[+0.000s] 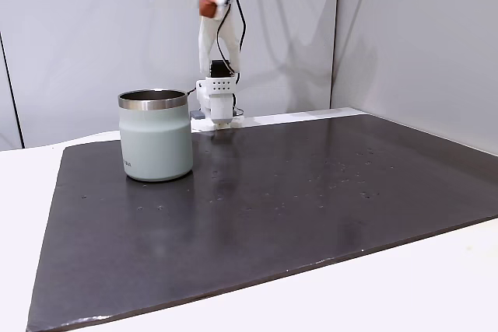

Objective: Grasp a cube and put it in the cup.

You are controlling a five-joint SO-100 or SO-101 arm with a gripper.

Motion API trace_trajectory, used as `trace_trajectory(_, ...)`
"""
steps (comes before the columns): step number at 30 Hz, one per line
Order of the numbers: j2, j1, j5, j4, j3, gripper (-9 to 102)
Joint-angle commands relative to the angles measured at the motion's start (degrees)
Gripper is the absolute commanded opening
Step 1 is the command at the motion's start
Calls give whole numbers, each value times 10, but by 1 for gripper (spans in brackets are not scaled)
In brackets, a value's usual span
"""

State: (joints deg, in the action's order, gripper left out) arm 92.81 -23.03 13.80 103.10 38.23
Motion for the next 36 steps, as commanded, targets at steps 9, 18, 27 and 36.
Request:
trace_trajectory(9, -5, -149, 83, 0, 33, 0)
trace_trajectory(18, -33, -153, 155, -1, 139, 0)
trace_trajectory(27, -42, -163, 164, -1, 181, 0)
trace_trajectory(36, -41, -169, 163, 0, 187, 15)
